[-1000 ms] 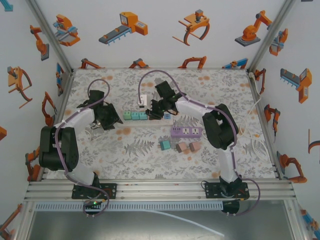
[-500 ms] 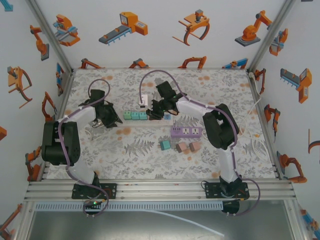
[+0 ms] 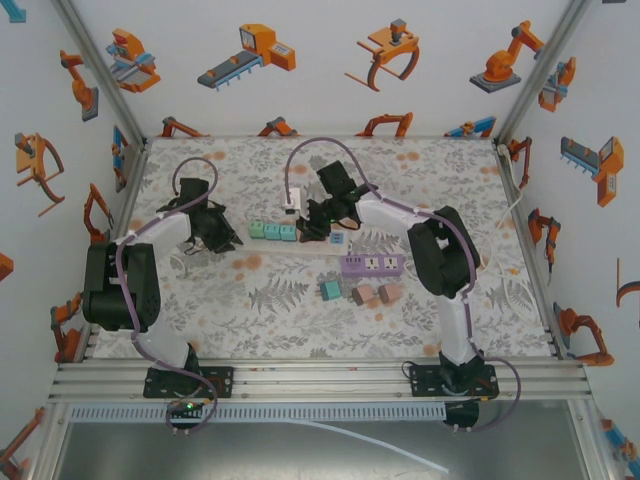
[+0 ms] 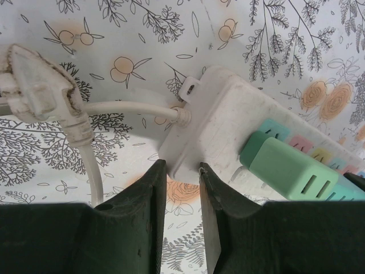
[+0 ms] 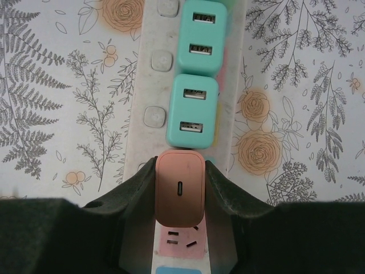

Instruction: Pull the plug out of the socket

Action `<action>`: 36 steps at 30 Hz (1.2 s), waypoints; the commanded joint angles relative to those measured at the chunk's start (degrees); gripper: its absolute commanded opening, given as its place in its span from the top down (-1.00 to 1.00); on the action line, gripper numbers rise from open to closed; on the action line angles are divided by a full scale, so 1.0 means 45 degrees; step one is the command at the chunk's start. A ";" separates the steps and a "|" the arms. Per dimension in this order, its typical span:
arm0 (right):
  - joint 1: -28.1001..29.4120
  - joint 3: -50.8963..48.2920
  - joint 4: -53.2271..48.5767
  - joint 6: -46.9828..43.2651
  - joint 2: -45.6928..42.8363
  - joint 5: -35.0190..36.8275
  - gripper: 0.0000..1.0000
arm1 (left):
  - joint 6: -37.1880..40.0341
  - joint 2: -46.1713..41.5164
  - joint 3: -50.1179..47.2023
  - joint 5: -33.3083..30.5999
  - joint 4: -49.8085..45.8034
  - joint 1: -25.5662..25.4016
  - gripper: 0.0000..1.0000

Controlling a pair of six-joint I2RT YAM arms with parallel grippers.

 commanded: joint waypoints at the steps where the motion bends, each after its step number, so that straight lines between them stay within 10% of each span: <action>1: 0.0017 0.0463 -0.0047 -0.0332 -0.0701 -0.1494 1.00 | 0.0060 0.1111 -0.0716 -0.1854 -0.0816 -0.0217 0.46; 18: -0.1001 0.0178 0.2414 0.1649 -0.0899 -0.2911 1.00 | 0.0150 0.1053 -0.0697 -0.2566 -0.0953 -0.0324 0.43; 28: -0.0397 0.1105 -0.1036 -0.1554 -0.0017 -0.0062 1.00 | 0.1191 0.1180 -0.0258 -0.1576 -0.0656 -0.1063 0.26; 36: -0.0161 0.1512 -0.0957 -0.0808 -0.0040 -0.1360 1.00 | 0.0740 0.2459 0.0440 -0.1716 -0.1047 -0.2071 0.07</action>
